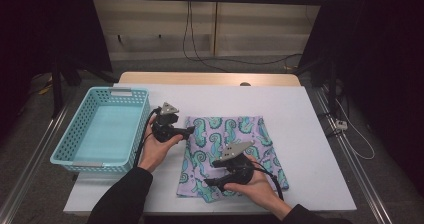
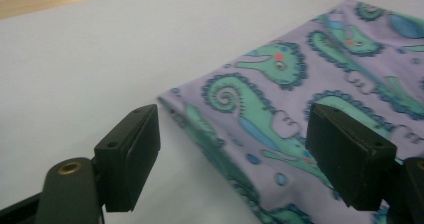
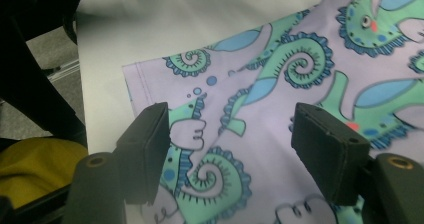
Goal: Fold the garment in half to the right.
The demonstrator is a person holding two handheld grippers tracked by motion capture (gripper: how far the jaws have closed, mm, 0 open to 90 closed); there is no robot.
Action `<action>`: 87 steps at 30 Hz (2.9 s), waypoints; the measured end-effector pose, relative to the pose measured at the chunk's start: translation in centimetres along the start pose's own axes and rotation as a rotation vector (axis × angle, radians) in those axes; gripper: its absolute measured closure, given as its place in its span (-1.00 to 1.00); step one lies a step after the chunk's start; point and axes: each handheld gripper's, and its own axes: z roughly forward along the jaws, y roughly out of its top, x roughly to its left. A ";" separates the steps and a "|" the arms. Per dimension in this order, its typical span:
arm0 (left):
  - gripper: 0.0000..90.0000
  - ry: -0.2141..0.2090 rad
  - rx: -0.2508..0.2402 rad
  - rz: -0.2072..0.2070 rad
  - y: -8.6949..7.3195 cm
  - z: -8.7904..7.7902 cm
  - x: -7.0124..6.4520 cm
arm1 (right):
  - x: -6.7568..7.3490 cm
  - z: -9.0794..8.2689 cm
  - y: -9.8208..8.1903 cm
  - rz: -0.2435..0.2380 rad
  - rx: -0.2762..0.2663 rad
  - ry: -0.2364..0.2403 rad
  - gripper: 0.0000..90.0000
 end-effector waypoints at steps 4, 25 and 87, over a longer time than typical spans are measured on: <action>-0.29 -0.009 -0.002 -0.066 0.6 0.8 1.8 | -0.1 1.0 0.5 -0.010 0.022 0.022 -0.11; 0.20 0.059 0.076 -0.052 0.9 5.5 3.3 | 0.8 3.6 0.9 -0.074 0.093 -0.023 0.73; 0.95 0.001 0.038 -0.142 0.8 6.7 4.1 | 4.1 4.1 1.0 -0.055 0.112 -0.144 0.81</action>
